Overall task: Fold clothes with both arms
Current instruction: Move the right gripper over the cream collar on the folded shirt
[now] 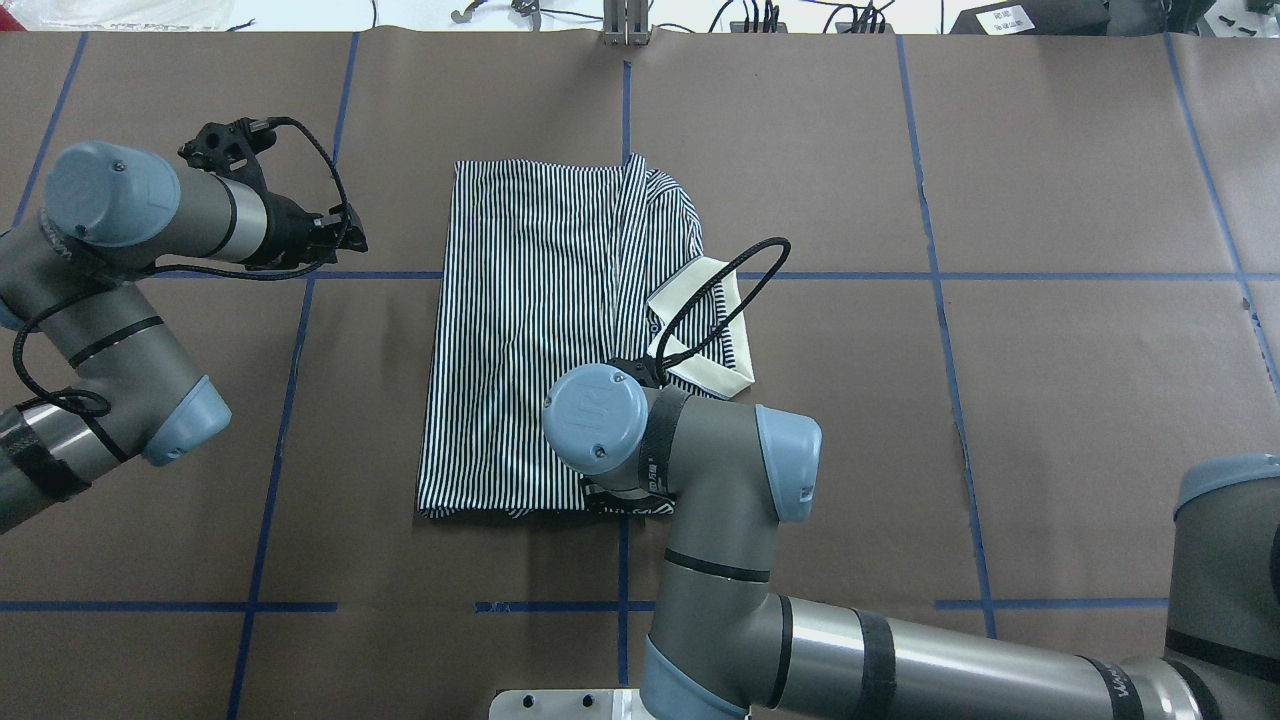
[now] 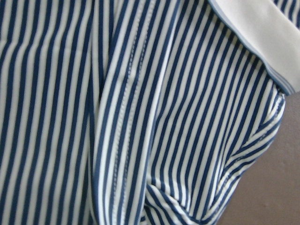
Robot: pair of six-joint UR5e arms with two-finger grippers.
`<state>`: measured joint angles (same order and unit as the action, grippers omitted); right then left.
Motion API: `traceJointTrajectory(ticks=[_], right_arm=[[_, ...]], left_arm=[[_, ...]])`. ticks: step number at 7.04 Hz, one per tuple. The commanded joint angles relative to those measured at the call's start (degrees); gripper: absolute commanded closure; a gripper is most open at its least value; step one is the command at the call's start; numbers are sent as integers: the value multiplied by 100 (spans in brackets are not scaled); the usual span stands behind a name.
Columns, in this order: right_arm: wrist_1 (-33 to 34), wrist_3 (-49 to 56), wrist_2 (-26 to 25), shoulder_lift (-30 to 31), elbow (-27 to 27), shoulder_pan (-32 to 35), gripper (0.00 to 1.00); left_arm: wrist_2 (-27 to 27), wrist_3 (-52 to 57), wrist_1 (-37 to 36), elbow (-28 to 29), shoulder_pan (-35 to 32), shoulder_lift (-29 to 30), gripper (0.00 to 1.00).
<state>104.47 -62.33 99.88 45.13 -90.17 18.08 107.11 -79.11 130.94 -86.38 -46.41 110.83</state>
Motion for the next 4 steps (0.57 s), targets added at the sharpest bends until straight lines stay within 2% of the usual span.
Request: traceJointTrajectory(ticks=[1,2,3,4], right_arm=[[247,299,5,651,-681,81,0],[336,352,5,1517,-1599,99,0],[381,370,31,1847,-2087,64,0],[712,371,-12,1398,-1953,38,0]], left_arm=[[3,1,11,-1,0,0,53],[3,9,11,-1,9,8,53],[3,27,11,7,9,0,53],[3,27,11,-1,9,8,53]])
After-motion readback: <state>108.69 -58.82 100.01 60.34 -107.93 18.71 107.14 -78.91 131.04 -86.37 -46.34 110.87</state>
